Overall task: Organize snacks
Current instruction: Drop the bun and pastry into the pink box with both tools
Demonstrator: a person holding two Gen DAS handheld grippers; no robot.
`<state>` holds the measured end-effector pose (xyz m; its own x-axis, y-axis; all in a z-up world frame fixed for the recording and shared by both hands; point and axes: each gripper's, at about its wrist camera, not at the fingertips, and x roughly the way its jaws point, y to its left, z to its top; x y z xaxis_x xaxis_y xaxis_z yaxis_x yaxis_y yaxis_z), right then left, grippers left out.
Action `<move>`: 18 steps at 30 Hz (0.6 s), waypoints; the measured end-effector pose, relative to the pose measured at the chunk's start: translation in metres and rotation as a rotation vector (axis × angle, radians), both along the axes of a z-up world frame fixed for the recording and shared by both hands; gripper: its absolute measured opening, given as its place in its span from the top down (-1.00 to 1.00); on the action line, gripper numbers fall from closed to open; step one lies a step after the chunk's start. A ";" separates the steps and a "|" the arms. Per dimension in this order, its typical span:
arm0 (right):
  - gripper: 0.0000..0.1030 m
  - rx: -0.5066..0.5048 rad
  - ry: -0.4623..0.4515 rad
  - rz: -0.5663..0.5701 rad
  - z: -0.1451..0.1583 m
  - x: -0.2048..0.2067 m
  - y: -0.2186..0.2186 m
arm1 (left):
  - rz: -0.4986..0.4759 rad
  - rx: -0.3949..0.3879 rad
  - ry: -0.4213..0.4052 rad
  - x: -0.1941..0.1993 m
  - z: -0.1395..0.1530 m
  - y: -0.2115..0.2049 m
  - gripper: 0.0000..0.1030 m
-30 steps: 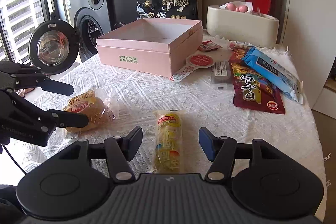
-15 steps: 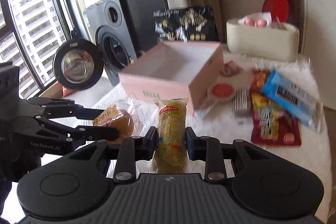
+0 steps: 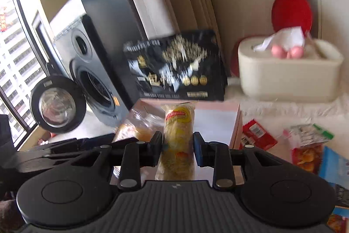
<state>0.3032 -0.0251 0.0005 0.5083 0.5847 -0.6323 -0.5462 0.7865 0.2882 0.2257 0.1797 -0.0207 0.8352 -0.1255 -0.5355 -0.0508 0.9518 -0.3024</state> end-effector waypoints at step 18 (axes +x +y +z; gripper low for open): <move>0.00 -0.076 -0.001 -0.020 -0.044 -0.060 -0.109 | -0.151 -0.043 0.041 -0.098 -0.016 -0.074 -0.17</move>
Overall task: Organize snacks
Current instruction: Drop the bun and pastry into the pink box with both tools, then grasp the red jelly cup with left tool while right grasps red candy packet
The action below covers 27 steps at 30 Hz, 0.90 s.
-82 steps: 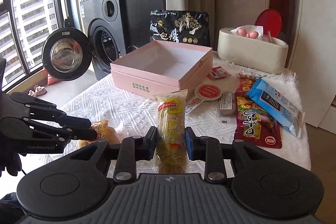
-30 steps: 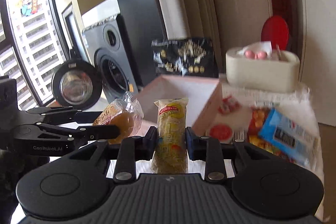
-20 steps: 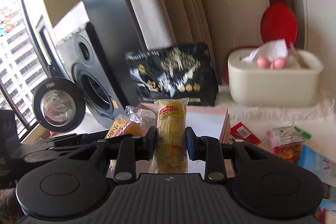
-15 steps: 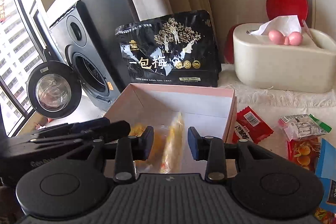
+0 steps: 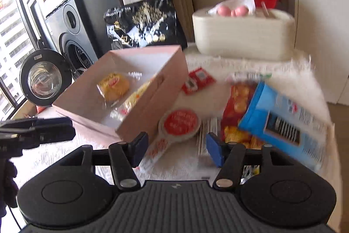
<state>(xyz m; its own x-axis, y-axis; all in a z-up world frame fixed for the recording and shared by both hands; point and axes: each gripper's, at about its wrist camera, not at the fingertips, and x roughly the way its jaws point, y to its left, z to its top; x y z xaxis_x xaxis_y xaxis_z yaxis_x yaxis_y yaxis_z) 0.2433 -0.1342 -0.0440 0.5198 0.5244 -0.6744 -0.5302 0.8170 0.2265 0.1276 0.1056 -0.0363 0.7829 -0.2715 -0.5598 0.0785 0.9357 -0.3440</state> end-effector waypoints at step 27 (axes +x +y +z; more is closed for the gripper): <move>0.84 0.173 0.285 0.171 -0.027 -0.093 -0.050 | -0.099 -0.012 0.121 -0.023 -0.021 -0.061 -0.17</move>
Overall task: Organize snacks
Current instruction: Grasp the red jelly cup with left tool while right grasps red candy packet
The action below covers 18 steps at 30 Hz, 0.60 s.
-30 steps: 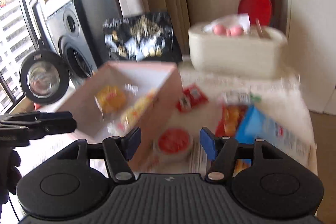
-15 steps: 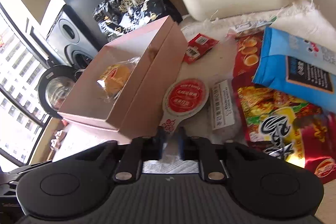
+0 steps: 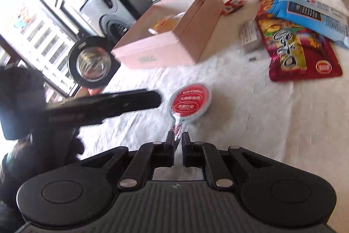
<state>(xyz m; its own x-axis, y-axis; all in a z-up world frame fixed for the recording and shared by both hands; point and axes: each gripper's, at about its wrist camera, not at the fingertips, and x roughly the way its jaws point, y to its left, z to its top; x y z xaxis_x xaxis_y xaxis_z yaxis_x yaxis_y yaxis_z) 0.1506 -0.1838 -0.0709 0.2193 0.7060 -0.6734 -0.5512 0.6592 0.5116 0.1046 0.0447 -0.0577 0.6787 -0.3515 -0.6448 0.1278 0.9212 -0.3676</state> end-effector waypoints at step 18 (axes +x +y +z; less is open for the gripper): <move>-0.58 -0.486 -0.725 -0.012 0.061 0.127 0.089 | 0.177 0.001 -0.076 0.022 0.003 0.067 -0.17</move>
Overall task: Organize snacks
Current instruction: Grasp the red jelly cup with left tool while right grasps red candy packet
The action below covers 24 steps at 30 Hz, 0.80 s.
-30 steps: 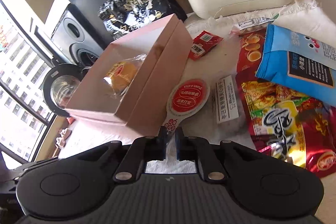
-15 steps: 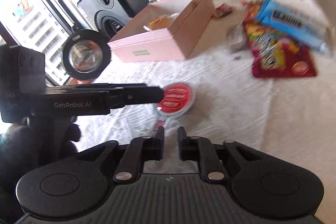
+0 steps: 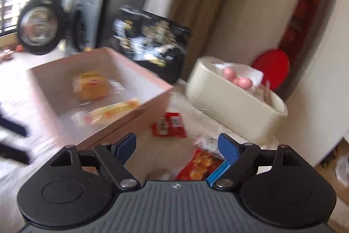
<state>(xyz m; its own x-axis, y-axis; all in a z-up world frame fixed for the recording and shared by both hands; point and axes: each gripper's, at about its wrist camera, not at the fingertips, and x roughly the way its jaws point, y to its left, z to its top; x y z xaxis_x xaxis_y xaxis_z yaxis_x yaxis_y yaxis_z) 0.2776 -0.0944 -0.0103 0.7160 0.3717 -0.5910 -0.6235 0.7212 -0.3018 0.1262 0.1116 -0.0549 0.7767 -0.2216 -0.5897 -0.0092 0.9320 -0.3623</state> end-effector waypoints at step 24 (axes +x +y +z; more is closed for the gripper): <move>-0.16 0.053 0.421 0.029 -0.063 0.117 0.043 | 0.036 -0.080 -0.057 0.008 -0.002 0.049 -0.16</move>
<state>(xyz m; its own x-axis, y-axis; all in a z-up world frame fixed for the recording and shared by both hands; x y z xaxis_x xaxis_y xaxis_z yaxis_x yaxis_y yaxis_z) 0.3942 -0.0516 -0.0731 0.4047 0.4258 -0.8093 -0.7049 0.7090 0.0205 0.1338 0.1606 -0.0565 0.8164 -0.2380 -0.5261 -0.0192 0.8994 -0.4367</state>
